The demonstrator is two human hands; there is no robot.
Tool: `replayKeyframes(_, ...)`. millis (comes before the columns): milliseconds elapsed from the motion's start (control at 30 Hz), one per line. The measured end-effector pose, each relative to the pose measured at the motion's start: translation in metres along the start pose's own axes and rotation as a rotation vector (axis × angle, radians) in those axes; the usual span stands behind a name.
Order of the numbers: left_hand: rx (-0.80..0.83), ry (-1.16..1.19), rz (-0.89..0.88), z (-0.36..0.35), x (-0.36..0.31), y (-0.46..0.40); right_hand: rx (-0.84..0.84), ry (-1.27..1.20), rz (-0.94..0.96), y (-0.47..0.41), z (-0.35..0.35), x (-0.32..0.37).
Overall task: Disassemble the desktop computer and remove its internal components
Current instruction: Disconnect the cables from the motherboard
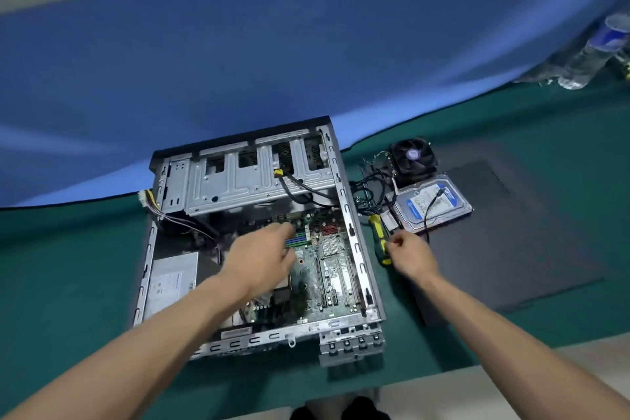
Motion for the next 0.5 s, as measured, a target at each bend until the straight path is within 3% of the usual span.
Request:
replayKeyframes(233,0.063,0.084,-0.039,0.007,-0.041,0.001,0.100,0.132,-0.019,-0.014,-0.025,-0.005)
replayKeyframes(367,0.025,0.094,-0.017,0.010,-0.042,-0.004,0.103,-0.051,-0.086,-0.013,-0.022,-0.006)
replayKeyframes(500,-0.025,0.054,-0.053,0.014,-0.053,-0.015,0.030,-0.218,-0.029,0.006,-0.001,0.007)
Point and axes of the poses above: each hand's wrist, its own y-axis away from the middle knuckle, its own z-axis out of the back of the hand, x = y × z, the point moved 5 cm from there along -y, towards the middle knuckle, and after that the axes turned 13 degrees about -y, right-handed, at the moved point
